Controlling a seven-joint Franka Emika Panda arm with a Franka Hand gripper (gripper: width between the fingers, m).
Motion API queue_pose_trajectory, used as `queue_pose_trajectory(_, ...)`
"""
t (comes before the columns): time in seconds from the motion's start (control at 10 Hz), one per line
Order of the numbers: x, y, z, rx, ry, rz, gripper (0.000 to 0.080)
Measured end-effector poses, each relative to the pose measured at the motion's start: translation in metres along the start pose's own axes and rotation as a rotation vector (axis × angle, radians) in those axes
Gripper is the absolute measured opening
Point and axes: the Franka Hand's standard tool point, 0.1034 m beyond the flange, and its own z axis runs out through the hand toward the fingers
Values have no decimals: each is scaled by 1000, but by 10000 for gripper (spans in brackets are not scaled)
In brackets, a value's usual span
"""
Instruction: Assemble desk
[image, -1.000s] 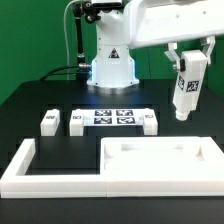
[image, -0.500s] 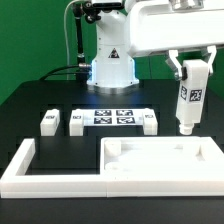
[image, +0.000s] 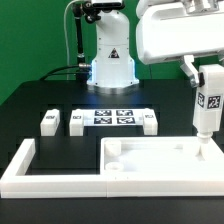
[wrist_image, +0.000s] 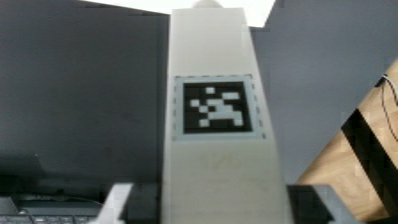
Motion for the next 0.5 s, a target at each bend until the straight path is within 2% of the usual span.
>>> queue_pose_trajectory(0.2, -15, -4, 5, -13, 36, -8, 291)
queue_pose_trajectory(0.5, -25, -4, 16, -13, 28, -5, 291)
